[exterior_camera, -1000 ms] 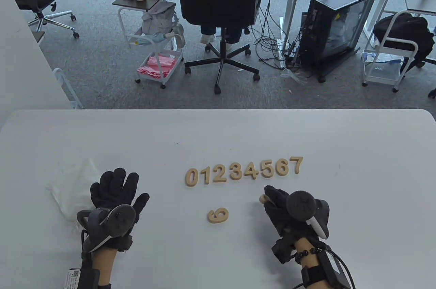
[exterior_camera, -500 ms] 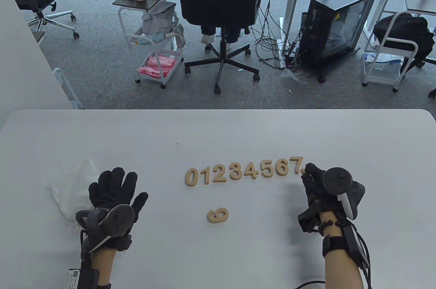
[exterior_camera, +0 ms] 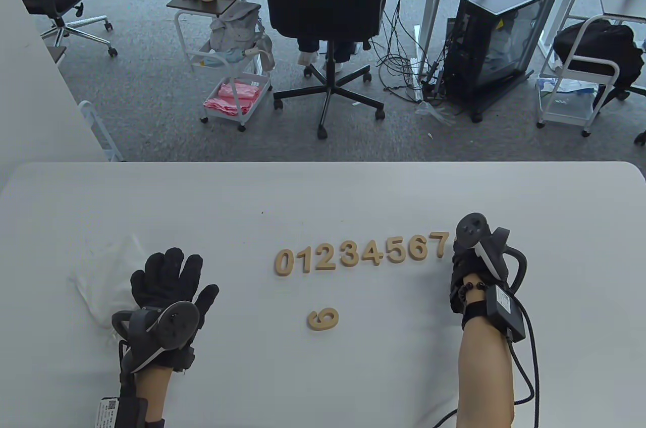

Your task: Empty bag and arrange number blocks in order

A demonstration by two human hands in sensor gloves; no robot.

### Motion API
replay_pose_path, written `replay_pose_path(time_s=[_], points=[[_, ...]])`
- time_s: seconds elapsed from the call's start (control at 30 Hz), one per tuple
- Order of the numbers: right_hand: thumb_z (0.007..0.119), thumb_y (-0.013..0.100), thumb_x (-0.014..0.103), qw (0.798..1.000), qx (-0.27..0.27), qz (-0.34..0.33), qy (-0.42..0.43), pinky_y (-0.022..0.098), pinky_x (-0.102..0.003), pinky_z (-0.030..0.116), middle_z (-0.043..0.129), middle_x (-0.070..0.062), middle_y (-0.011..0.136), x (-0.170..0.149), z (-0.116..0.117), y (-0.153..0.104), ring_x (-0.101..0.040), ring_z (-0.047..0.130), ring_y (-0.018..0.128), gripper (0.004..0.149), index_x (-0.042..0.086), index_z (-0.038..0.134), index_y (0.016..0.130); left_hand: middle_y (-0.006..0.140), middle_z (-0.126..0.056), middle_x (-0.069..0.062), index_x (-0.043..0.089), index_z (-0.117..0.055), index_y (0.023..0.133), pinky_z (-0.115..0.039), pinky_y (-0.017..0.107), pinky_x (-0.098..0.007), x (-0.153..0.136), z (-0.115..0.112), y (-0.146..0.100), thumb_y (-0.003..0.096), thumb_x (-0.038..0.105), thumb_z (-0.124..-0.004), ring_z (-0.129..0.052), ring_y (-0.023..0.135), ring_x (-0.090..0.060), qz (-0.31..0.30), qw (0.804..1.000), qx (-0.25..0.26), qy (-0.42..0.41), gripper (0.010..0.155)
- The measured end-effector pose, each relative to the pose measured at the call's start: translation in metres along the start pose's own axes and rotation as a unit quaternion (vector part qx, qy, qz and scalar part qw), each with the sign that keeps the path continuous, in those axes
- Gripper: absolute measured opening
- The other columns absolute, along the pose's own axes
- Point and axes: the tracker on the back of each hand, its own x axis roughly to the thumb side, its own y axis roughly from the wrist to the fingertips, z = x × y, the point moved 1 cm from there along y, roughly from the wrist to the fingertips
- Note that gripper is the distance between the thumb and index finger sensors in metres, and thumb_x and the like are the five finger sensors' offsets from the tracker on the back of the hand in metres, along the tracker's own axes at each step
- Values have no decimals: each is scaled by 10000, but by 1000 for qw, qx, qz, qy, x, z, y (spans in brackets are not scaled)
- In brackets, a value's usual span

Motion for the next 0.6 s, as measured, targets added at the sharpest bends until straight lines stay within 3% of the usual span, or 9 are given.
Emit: replay_pose_path(time_s=[0.27,0.6], points=[[787,503,221,997,38,5,-64,540,-524,907,735,-317,976,12,26,16,-483,943,706,477,126,764,970,1136,-588,-283,149,-688,1070,-479,645,-817,0,1,0,517,535,-716,-619,997,-645,0,1000,2,3,675],[823,480,236,987,77,-27,-137,559,-476,893,709,-284,997,18,33,21,-425,923,718,591,107,647,1029,1136,-588,-284,147,-690,1070,-478,646,-818,-1,2,-1,517,536,-716,-619,996,-645,5,1000,4,6,676]])
